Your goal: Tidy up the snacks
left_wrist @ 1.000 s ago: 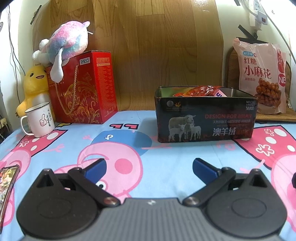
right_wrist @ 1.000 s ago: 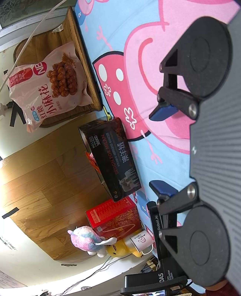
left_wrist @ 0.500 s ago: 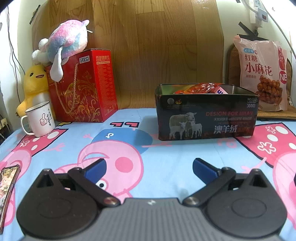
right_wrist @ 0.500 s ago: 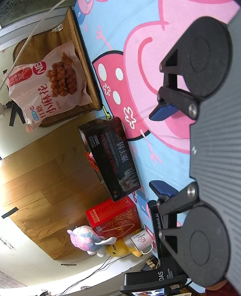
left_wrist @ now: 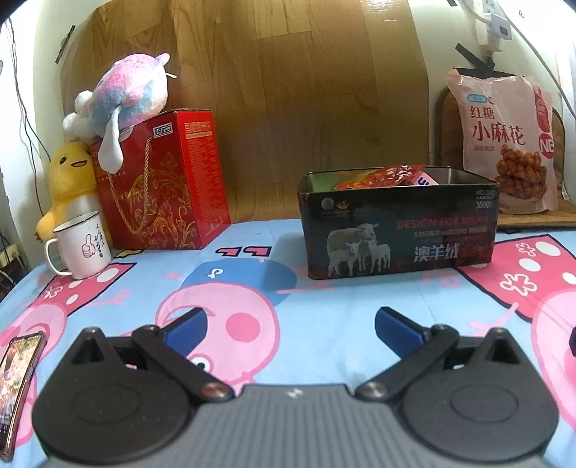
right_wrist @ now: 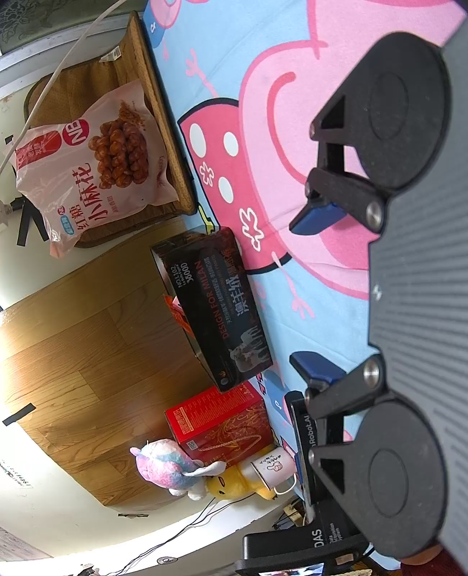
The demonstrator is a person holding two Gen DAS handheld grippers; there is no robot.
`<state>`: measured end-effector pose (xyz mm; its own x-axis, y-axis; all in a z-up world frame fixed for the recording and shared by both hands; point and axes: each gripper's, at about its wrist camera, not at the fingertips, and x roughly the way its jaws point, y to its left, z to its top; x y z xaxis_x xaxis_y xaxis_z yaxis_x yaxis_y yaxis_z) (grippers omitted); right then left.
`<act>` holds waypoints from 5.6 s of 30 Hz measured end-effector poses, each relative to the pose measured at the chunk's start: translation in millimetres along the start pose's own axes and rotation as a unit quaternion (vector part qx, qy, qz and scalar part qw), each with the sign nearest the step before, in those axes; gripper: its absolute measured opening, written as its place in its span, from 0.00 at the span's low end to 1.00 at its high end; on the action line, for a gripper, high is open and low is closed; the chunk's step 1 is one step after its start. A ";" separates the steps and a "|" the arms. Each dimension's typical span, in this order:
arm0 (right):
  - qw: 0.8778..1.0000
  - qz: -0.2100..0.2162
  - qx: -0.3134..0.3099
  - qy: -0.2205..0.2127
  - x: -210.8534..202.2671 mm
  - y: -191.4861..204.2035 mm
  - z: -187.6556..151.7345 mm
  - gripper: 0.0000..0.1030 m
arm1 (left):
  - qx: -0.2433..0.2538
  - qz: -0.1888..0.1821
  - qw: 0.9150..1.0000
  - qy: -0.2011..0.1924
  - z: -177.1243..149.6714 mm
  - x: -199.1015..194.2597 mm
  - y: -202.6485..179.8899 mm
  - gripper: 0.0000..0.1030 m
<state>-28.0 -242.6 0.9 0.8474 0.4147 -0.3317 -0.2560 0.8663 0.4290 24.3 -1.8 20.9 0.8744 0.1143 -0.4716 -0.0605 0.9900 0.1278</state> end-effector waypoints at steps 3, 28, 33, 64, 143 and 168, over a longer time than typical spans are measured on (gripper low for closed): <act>1.000 0.000 0.000 0.000 0.1 0.1 0.0 0.71 | 0.000 -0.001 1.000 0.000 -0.4 -0.3 -0.1 1.00; 1.000 0.000 0.000 0.000 0.4 0.5 0.3 0.72 | 0.007 -0.002 1.000 -0.006 -0.8 -2.7 -2.1 1.00; 1.000 0.000 0.000 0.001 0.5 0.5 0.3 0.72 | 0.008 -0.002 1.000 -0.007 -0.8 -2.7 -2.2 1.00; 1.000 0.000 0.001 0.001 0.2 1.5 0.3 0.72 | 0.007 -0.002 1.000 -0.006 -0.6 -2.2 -1.8 1.00; 1.000 -0.002 0.002 0.002 1.5 2.3 0.4 0.74 | -0.011 -0.004 1.000 0.012 -0.8 1.3 4.5 1.00; 1.000 -0.002 0.002 0.005 3.1 2.6 -2.0 0.75 | -0.011 -0.004 1.000 0.012 -1.1 1.8 4.4 1.00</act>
<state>-26.9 -238.5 -0.7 0.8437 0.4139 -0.3417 -0.2509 0.8670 0.4305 25.1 2.8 19.7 0.8631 0.1078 -0.4934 -0.0639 0.9924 0.1052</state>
